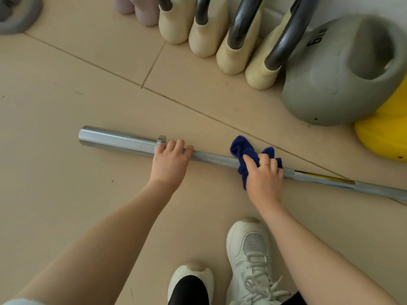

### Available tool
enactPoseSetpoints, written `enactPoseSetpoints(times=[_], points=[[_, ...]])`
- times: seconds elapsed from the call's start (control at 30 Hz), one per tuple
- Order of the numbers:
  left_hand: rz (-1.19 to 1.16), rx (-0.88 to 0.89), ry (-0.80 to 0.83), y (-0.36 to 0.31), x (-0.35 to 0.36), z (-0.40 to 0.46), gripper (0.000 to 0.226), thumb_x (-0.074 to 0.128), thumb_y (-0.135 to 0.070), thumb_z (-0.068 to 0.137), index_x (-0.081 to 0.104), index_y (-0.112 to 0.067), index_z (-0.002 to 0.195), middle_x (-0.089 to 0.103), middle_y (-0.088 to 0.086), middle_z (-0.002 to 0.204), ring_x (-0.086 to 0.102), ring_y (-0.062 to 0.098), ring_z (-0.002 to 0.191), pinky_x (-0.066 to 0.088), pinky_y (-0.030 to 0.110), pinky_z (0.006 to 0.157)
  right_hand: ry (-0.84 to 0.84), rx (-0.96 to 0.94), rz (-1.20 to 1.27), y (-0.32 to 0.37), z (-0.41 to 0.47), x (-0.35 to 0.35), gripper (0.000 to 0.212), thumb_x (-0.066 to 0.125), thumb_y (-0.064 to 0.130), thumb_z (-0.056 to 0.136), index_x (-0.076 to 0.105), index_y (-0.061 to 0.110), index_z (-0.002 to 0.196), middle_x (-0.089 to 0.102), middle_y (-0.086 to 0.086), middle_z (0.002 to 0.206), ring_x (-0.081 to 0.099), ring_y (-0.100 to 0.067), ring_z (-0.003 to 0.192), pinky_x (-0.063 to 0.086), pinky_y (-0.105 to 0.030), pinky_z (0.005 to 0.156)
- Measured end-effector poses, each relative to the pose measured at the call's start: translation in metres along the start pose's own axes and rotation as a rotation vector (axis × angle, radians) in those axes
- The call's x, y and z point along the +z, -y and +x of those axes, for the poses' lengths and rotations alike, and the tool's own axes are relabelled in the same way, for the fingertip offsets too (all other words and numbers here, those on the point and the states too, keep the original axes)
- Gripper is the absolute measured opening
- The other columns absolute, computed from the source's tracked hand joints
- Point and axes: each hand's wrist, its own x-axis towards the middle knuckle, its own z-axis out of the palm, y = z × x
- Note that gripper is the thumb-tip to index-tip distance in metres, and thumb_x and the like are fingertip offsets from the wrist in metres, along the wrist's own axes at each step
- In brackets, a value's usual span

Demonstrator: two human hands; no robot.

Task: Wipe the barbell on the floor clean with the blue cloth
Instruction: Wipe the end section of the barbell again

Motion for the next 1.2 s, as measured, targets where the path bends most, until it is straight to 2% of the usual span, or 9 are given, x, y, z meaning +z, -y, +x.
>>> enactPoseSetpoints(times=[0.07, 0.2, 0.37, 0.5, 0.63, 0.8, 0.93, 1.03, 1.2], points=[[-0.009, -0.004, -0.007, 0.000, -0.001, 0.000, 0.043, 0.072, 0.004, 0.040, 0.070, -0.011, 0.080, 0.058, 0.007, 0.067, 0.057, 0.026, 0.056, 0.049, 0.029, 0.059, 0.032, 0.054, -0.007, -0.030, -0.001, -0.004, 0.042, 0.073, 0.006, 0.067, 0.065, 0.016, 0.107, 0.059, -0.021, 0.104, 0.054, -0.041, 0.091, 0.044, -0.047, 0.072], [-0.007, -0.007, 0.002, -0.002, -0.002, 0.000, 0.040, 0.073, 0.004, 0.040, 0.069, -0.011, 0.077, 0.057, 0.007, 0.065, 0.056, 0.026, 0.054, 0.048, 0.029, 0.058, 0.077, 0.361, -0.045, -0.050, -0.002, -0.002, 0.042, 0.057, 0.006, 0.082, 0.055, 0.018, 0.122, 0.045, -0.019, 0.125, 0.039, -0.039, 0.110, 0.037, -0.048, 0.084], [0.002, 0.000, 0.004, -0.002, -0.001, -0.001, 0.041, 0.074, 0.004, 0.038, 0.068, -0.012, 0.075, 0.057, 0.004, 0.064, 0.056, 0.025, 0.054, 0.048, 0.029, 0.058, 0.101, 0.284, 0.082, -0.005, 0.000, -0.002, 0.042, 0.045, 0.012, 0.091, 0.047, 0.018, 0.132, 0.040, -0.017, 0.135, 0.039, -0.038, 0.114, 0.038, -0.047, 0.088], [-0.002, 0.010, 0.003, 0.001, -0.001, 0.002, 0.041, 0.070, 0.005, 0.040, 0.068, -0.011, 0.077, 0.058, 0.006, 0.065, 0.057, 0.026, 0.056, 0.048, 0.029, 0.059, 0.104, 0.064, 0.055, -0.025, 0.004, -0.009, 0.041, 0.051, 0.006, 0.084, 0.055, 0.013, 0.124, 0.049, -0.021, 0.124, 0.046, -0.041, 0.106, 0.043, -0.048, 0.080], [-0.009, 0.000, 0.003, 0.006, -0.003, 0.010, 0.036, 0.066, 0.005, 0.046, 0.067, -0.010, 0.078, 0.059, 0.006, 0.064, 0.058, 0.027, 0.056, 0.048, 0.030, 0.059, 0.074, 0.245, 0.023, -0.061, 0.014, -0.016, 0.033, 0.050, 0.006, 0.084, 0.058, 0.010, 0.116, 0.049, -0.020, 0.115, 0.044, -0.040, 0.106, 0.041, -0.047, 0.082], [-0.061, -0.104, 0.024, 0.007, -0.007, 0.022, 0.041, 0.063, 0.013, 0.056, 0.065, -0.006, 0.092, 0.066, 0.007, 0.067, 0.064, 0.029, 0.067, 0.044, 0.041, 0.089, 0.062, 0.286, 0.004, -0.019, 0.030, -0.011, 0.029, 0.046, 0.011, 0.091, 0.052, 0.011, 0.119, 0.043, -0.019, 0.127, 0.040, -0.040, 0.112, 0.037, -0.048, 0.089], [-0.005, -0.080, -0.018, 0.011, 0.001, 0.026, 0.032, 0.074, 0.007, 0.056, 0.064, -0.010, 0.081, 0.068, 0.004, 0.077, 0.066, 0.028, 0.080, 0.025, 0.038, 0.094, 0.053, 0.201, 0.024, 0.017, 0.036, -0.005, 0.029, 0.043, 0.010, 0.091, 0.048, 0.011, 0.120, 0.042, -0.017, 0.126, 0.041, -0.037, 0.108, 0.038, -0.045, 0.086], [-0.026, -0.064, -0.014, 0.015, 0.005, 0.024, 0.040, 0.068, 0.012, 0.059, 0.067, -0.007, 0.094, 0.066, 0.015, 0.104, 0.059, 0.037, 0.107, 0.032, 0.047, 0.097, 0.021, 0.109, 0.002, -0.020, 0.035, -0.009, 0.036, 0.053, 0.013, 0.083, 0.052, 0.013, 0.120, 0.048, -0.017, 0.123, 0.045, -0.039, 0.105, 0.039, -0.045, 0.083], [0.006, -0.043, -0.029, 0.020, 0.001, 0.020, 0.055, 0.061, 0.014, 0.061, 0.067, -0.012, 0.109, 0.053, 0.030, 0.126, 0.056, 0.045, 0.109, 0.041, 0.053, 0.097, -0.022, 0.281, 0.113, -0.023, 0.029, -0.005, 0.032, 0.057, 0.007, 0.081, 0.053, 0.004, 0.113, 0.046, -0.023, 0.124, 0.043, -0.043, 0.104, 0.043, -0.048, 0.084]])
